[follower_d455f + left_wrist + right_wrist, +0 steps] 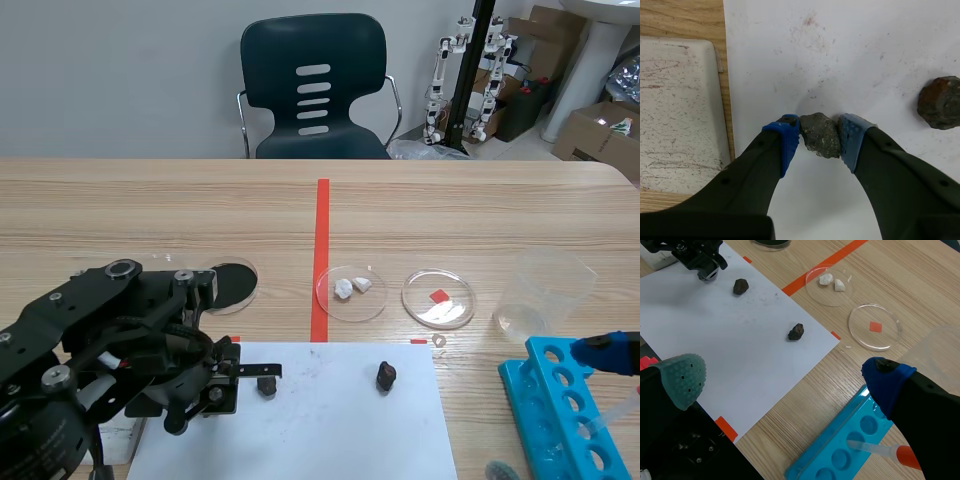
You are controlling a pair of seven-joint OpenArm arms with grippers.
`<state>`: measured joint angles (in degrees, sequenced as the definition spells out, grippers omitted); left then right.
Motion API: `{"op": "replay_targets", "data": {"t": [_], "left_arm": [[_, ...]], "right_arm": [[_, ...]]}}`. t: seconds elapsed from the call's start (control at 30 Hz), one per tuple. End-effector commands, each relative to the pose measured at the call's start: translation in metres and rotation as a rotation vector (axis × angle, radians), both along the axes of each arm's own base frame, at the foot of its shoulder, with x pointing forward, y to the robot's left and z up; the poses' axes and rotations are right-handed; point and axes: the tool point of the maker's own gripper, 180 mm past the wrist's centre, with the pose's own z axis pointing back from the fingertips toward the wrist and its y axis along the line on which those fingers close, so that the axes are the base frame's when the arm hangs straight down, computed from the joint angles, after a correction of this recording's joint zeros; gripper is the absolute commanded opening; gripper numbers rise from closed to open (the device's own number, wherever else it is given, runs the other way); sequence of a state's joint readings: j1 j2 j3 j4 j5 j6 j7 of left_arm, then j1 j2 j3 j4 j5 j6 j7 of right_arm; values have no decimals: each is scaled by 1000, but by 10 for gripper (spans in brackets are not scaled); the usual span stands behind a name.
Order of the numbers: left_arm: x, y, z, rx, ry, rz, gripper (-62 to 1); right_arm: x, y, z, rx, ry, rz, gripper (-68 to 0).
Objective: Pick up the left mineral with the left hand
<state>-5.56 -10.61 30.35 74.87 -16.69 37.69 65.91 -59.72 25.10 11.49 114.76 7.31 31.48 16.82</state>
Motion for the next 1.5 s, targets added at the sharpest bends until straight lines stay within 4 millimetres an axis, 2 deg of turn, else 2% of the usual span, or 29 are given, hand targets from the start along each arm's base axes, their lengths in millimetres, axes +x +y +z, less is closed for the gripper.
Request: {"op": "replay_targets", "data": {"t": [0.0, 0.1, 0.43, 0.63, 0.9, 1.07, 1.2, 1.47], "left_arm": [[5, -4, 5, -9, -17, 1, -452], [5, -4, 5, -9, -16, 1, -478], [3, -3, 4, -9, -9, 1, -479], [0, 7, 6, -1, -29, 0, -477], [12, 16, 38, -37, -279, -35, -477], [19, 20, 63, -73, -488, -147, -476], [16, 22, 80, -110, -600, -265, -476], [-6, 8, 115, -247, -758, -527, -476]], "right_arm": [[2, 5, 8, 28, -22, 4, 4], [2, 5, 8, 28, -22, 4, 4], [2, 5, 8, 28, -22, 4, 4], [2, 5, 8, 28, -22, 4, 4], [2, 5, 8, 28, -22, 4, 4], [2, 5, 8, 28, -22, 4, 4], [2, 5, 8, 28, -22, 4, 4], [2, 5, 8, 28, -22, 4, 4]]}}
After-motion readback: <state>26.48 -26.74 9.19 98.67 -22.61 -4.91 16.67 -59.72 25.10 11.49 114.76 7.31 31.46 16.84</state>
